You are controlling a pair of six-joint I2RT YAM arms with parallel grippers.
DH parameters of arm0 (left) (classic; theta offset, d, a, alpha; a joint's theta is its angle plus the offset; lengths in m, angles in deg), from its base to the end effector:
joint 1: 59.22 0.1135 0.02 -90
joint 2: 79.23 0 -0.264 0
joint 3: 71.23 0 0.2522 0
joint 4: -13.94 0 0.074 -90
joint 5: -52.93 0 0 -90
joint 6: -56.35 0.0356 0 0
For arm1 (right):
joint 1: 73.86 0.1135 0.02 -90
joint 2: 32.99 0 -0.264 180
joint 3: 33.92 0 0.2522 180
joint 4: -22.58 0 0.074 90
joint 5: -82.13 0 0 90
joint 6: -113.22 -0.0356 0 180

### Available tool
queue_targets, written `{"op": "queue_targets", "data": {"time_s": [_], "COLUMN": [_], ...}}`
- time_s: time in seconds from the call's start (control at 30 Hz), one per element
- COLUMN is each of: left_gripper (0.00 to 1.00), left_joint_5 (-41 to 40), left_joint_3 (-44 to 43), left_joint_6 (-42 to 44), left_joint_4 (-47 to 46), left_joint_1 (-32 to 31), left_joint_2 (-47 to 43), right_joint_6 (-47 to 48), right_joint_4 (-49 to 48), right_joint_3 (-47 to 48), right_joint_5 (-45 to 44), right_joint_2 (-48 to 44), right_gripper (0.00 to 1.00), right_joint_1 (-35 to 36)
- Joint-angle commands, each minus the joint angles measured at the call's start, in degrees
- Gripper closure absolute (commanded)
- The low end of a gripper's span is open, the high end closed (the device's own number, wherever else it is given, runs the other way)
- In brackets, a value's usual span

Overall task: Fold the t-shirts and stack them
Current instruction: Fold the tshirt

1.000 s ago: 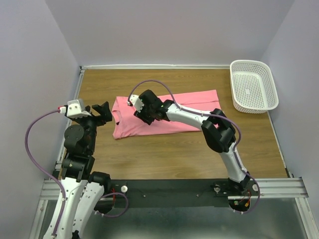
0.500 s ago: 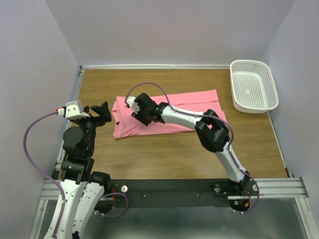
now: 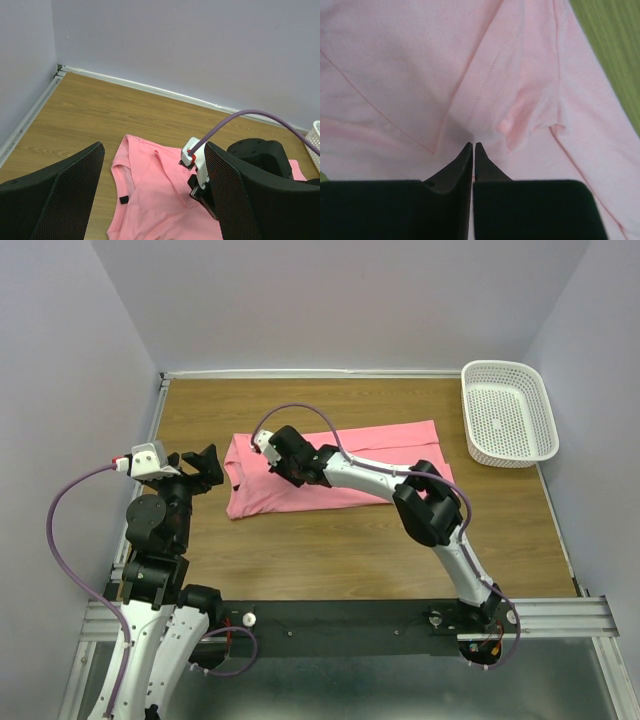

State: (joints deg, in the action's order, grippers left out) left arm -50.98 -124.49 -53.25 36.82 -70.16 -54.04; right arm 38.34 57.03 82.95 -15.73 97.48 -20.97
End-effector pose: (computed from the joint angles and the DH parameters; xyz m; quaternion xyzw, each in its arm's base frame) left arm 0.1113 -0.0128 0.3544 -0.1397 0.6607 -0.1143 0.7286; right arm 0.3113 0.4034 0.1738 -0.5006 0.7860 0.0550 0.3586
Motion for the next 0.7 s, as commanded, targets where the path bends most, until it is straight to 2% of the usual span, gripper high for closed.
{"op": "queue_targets", "data": {"time_s": [0.0,0.13,0.27,0.33,0.37,0.4,0.43,0.47,0.53,0.67], "left_gripper": [0.11,0.11,0.11,0.11,0.11,0.12,0.11,0.11,0.11,0.11], "left_joint_5": [-1.29,-1.38,-1.47,-1.47,-1.38,-1.38,-1.29,-1.12,-0.94,-0.77], "left_joint_3": [-0.48,-0.4,-0.48,-0.4,-0.4,-0.4,-0.4,-0.4,-0.4,-0.4], "left_joint_6": [-0.44,-0.44,-0.53,-0.62,-0.62,-0.62,-0.53,-0.53,-0.62,-0.62], "left_joint_4": [-0.6,-0.6,-0.51,-0.51,-0.51,-0.6,-0.6,-0.69,-0.69,-0.69], "left_joint_1": [0.22,0.22,0.13,0.13,0.13,0.22,0.13,0.13,0.13,0.13], "left_joint_2": [-0.32,-0.32,-0.32,-0.32,-0.23,-0.23,-0.14,-0.14,0.03,0.47], "right_joint_6": [0.88,1.23,0.71,0.09,0.44,1.57,3.5,7.43,10.53,14.59], "right_joint_4": [-0.3,-0.38,-0.38,-0.38,-0.38,-0.21,1.1,2.15,3.48,4.27], "right_joint_3": [1.65,2.97,4.55,4.73,4.04,0.9,-0.88,-2.46,-6.41,-6.79], "right_joint_5": [-4.0,-6.63,-10.06,-9.11,-4.49,-0.53,4.29,15.48,22.68,21.41], "right_joint_2": [-4.18,-4.0,-3.12,-3.12,-4.51,-5.57,-6.8,-9.42,-11.03,-9.98], "right_gripper": [0.91,0.94,0.99,0.99,0.99,0.94,0.77,0.7,0.57,0.53], "right_joint_1": [0.47,-0.76,-5.23,-7.17,-8.31,-8.41,-8.24,-7.8,-6.66,-2.53]}}
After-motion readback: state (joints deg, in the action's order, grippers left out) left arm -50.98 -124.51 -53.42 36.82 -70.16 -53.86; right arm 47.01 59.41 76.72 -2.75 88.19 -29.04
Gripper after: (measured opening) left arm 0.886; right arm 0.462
